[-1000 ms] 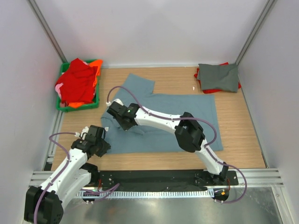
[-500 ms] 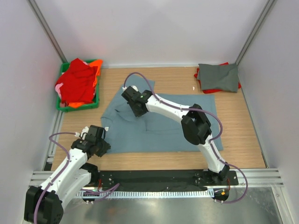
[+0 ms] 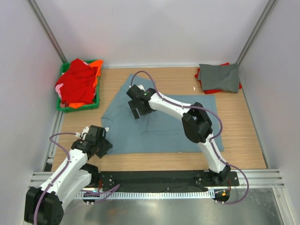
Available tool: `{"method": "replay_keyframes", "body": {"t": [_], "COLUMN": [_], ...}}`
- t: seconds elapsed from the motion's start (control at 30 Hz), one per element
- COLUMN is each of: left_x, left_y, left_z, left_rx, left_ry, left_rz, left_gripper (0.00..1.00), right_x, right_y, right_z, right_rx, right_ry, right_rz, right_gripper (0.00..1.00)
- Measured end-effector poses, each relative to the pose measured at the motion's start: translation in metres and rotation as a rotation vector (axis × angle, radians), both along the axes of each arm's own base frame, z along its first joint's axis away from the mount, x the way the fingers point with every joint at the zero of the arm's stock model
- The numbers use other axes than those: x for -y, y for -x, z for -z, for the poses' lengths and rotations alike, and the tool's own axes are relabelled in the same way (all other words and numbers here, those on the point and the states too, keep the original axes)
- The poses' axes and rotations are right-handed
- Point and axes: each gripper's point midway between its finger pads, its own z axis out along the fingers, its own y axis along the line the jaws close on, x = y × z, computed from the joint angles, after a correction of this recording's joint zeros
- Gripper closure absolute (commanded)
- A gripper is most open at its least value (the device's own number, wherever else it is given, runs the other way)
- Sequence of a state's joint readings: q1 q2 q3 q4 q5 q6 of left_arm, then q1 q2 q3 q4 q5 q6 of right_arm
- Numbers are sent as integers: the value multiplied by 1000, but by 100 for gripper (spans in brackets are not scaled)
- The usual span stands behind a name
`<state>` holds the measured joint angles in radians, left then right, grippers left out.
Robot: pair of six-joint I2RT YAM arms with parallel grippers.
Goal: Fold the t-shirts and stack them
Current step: Fold the tshirt
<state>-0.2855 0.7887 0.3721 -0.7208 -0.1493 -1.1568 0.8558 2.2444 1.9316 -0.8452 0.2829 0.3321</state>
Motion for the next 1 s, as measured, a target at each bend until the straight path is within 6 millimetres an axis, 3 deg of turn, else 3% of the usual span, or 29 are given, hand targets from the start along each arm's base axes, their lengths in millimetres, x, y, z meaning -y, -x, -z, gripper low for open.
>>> {"method": "replay_keyframes", "body": {"t": [0.1, 0.17, 0.3, 0.4, 0.5, 0.6, 0.67, 0.77, 0.83, 0.93, 1.0], "left_x": [3, 4, 10, 14, 24, 36, 44, 51, 53, 54, 52], "left_y": [-1, -3, -25, -44, -70, -91, -102, -104, -105, -101, -94], "left_z": [-5, -15, -56, -85, -102, -94, -71, -43, -32, -22, -14], "left_rx": [7, 25, 146, 225, 275, 250, 182, 95, 67, 59, 46], "left_ry": [12, 20, 41, 42, 51, 64, 67, 71, 77, 83, 84], "left_rz": [11, 19, 37, 60, 96, 135, 158, 187, 196, 200, 200], "left_gripper": [49, 48, 47, 48, 51, 55, 57, 58, 58, 58, 59], "right_x": [18, 44, 126, 191, 227, 224, 223, 242, 253, 264, 261], "right_y": [-11, -12, -6, 4, 31, 57, 68, 96, 110, 128, 122], "right_z": [-3, -9, -41, -74, -89, -72, -48, -2, 16, 35, 30], "right_rx": [23, 28, 43, 116, 167, 119, 60, -57, -103, -149, -120], "right_ry": [22, 32, -35, -188, -304, -374, -382, -353, -347, -380, -447], "right_rz": [59, 115, 305, 474, 561, 550, 560, 650, 712, 793, 811], "right_gripper": [0, 0, 0, 0, 0, 0, 0, 0, 0, 0, 0]}}
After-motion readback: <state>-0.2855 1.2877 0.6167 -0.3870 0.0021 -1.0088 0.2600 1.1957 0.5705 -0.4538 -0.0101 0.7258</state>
